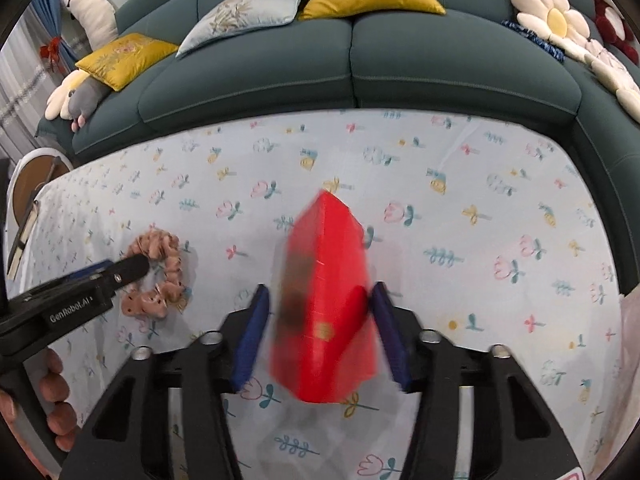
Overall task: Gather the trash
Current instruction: 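Grasp the red packet with the right tool while the left tool grasps the brown ring, then carry the red packet and brown ring over the white bin with both tools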
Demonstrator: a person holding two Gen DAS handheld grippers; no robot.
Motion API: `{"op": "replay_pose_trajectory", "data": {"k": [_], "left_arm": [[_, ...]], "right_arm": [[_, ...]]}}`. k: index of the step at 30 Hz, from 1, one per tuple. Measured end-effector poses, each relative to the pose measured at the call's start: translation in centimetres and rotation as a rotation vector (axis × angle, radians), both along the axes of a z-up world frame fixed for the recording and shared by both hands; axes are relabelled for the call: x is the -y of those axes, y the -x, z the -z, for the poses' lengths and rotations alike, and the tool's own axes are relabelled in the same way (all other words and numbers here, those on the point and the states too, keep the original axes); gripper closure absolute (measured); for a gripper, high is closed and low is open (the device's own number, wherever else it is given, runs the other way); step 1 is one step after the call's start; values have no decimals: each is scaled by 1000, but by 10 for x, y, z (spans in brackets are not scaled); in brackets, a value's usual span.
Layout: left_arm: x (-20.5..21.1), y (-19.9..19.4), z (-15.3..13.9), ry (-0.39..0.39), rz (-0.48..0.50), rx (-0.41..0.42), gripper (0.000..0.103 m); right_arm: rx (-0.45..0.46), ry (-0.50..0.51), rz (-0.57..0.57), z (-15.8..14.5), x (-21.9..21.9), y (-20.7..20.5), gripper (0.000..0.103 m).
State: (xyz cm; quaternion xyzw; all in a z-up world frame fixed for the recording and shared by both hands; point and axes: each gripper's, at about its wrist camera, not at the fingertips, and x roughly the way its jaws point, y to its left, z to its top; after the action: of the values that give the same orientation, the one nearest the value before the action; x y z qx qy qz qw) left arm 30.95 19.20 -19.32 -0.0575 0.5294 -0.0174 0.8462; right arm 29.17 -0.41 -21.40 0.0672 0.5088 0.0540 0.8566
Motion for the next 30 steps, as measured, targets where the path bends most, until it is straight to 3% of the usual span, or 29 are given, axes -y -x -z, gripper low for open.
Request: {"op": "replay_pose_trajectory", "data": {"k": [1,7,15,30], "left_arm": [[1,-1,0,2,4,-3,87],[15,4,-9,13,18,2,95],[51,21,-57,20,60,66,96],[155,68,-166,31,195,217,96]], "right_arm": [[4,-5,2,0,0,2,62],[1,-18,-12,-6,0,7,89],[72,-45,14,-48,17,27,91],[264,-48,110,-163,102,85,91]]}}
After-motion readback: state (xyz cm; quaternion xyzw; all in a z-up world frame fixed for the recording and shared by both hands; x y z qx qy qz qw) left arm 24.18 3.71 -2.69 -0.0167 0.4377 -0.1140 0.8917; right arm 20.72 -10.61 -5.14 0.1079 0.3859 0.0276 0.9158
